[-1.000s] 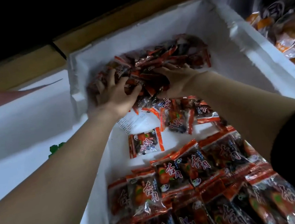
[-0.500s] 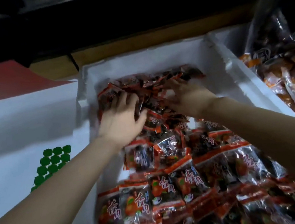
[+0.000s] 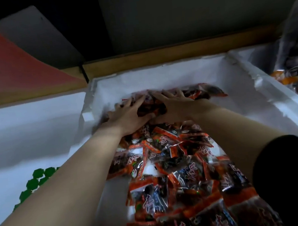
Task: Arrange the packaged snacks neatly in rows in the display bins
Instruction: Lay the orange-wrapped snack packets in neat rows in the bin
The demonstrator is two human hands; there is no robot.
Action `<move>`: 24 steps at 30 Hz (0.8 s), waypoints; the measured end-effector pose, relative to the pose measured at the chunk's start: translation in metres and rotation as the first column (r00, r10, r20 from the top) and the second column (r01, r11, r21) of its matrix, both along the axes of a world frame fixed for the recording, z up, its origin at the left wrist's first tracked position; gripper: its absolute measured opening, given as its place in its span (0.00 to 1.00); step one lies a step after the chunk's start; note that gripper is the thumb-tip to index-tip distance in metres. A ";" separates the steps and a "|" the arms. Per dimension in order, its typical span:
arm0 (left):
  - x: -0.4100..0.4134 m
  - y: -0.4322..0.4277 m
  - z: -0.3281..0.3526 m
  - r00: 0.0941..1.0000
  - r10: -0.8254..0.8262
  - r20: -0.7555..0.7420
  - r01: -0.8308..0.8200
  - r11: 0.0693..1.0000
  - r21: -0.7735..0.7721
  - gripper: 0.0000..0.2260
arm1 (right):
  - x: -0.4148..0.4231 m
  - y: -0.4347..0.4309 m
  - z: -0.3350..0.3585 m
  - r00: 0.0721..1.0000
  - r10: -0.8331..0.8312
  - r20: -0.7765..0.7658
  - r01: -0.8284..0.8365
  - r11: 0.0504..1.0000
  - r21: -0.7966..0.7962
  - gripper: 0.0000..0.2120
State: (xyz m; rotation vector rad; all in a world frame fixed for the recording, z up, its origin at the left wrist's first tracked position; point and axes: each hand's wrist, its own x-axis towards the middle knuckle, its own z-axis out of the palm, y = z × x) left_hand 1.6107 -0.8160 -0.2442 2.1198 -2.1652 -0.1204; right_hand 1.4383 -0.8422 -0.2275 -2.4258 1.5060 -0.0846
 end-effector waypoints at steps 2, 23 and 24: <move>0.001 -0.005 0.003 1.000 0.000 -0.019 0.001 1.000 0.016 0.32 | 0.000 -0.011 0.000 1.000 0.011 0.004 -0.011 1.000 0.006 0.47; -0.048 0.071 0.058 0.981 -0.118 0.155 0.138 0.983 -0.124 0.21 | -0.073 0.034 0.027 0.990 -0.050 0.129 0.089 0.945 -0.313 0.22; -0.058 0.064 0.058 0.978 -0.177 0.106 0.194 0.966 -0.170 0.21 | -0.081 0.022 0.024 0.986 -0.071 0.150 0.116 0.942 -0.315 0.23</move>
